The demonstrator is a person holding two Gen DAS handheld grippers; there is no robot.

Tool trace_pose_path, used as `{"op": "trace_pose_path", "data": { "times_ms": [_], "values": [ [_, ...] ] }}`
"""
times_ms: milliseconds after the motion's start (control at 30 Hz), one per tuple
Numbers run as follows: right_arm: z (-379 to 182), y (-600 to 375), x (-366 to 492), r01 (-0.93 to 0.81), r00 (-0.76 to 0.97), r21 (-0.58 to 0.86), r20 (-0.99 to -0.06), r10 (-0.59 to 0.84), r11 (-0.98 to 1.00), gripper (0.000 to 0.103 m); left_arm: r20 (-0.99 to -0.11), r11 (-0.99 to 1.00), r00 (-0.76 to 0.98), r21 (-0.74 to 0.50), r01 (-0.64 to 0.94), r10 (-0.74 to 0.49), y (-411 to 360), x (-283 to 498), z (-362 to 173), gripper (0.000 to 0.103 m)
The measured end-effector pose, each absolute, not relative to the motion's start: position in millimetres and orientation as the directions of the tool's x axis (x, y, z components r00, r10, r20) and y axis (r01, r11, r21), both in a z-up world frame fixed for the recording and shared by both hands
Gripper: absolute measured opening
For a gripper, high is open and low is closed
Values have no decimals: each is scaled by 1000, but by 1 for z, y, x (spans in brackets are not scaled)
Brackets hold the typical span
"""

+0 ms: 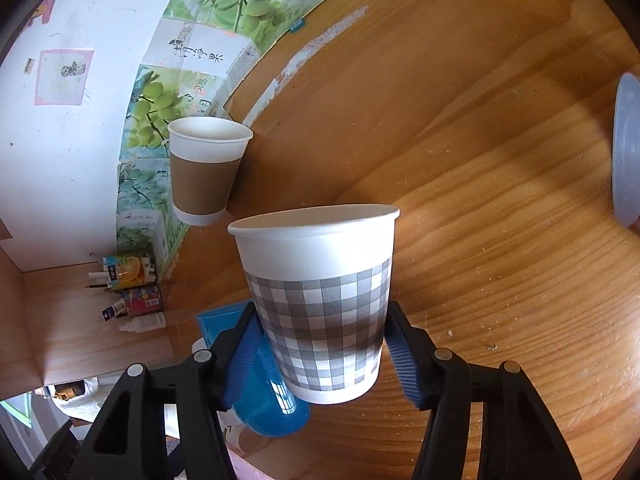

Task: Flip cup upright
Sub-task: 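Close the right gripper around the grey-checked cup's body, then lift the grey-checked cup with the right gripper and carry it across the desk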

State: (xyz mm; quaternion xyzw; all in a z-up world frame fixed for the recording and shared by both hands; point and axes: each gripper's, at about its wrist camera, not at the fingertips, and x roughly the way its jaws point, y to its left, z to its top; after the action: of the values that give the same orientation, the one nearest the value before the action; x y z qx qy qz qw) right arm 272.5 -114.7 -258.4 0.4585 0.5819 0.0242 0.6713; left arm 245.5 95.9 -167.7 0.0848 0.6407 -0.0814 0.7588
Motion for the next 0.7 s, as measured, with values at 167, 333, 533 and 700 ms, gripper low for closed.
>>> {"op": "trace_pose_path", "data": {
  "times_ms": [167,333,533,700],
  "values": [
    [-256,-116,268,494,323,654,-750,577,573,61,-982,979,187,14,203,-24,102,236,-159,102],
    [-242,-113,257,483,330,659,-747,577,576,61,-972,980,231,13,198,-33,109,222,-142,102],
    [-214,-107,233,456,342,656,-753,562,601,61,-964,980,256,-19,198,-70,116,205,-122,102],
    [-198,-102,213,448,342,658,-752,564,605,61,-956,979,272,-59,197,-112,124,191,-110,102]
  ]
}}
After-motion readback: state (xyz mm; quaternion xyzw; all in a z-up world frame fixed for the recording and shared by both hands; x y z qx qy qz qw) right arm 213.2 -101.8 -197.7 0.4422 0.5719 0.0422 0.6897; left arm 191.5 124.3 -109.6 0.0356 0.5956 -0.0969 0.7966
